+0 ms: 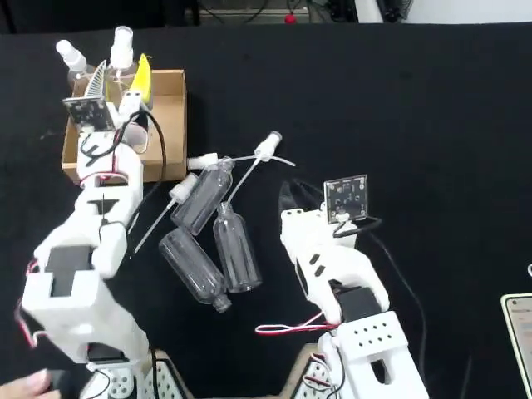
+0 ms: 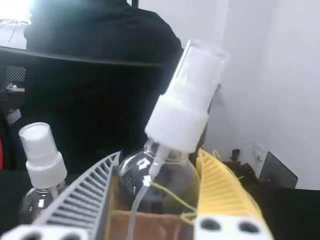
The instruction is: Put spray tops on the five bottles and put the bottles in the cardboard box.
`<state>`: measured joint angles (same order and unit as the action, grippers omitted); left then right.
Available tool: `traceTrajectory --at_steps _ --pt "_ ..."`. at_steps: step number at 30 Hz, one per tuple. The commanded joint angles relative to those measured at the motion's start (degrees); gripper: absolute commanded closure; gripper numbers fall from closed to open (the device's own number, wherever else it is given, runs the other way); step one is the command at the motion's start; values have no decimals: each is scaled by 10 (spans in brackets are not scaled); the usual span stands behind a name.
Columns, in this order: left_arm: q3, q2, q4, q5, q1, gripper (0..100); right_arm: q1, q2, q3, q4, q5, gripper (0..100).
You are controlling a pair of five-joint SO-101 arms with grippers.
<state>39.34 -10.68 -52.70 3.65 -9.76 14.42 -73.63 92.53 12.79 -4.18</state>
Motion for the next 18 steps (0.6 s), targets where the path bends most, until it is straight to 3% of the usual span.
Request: traceTrajectory --at_steps 1,5,18 --pt "-82 -65 -69 4 -1 917 -4 6 -3 -17 4 956" --pt "-102 -146 -173 -1 0 917 -4 6 -4 -17 4 956" --pt "-218 -298 -175 4 -8 917 -4 6 -6 -17 4 956"
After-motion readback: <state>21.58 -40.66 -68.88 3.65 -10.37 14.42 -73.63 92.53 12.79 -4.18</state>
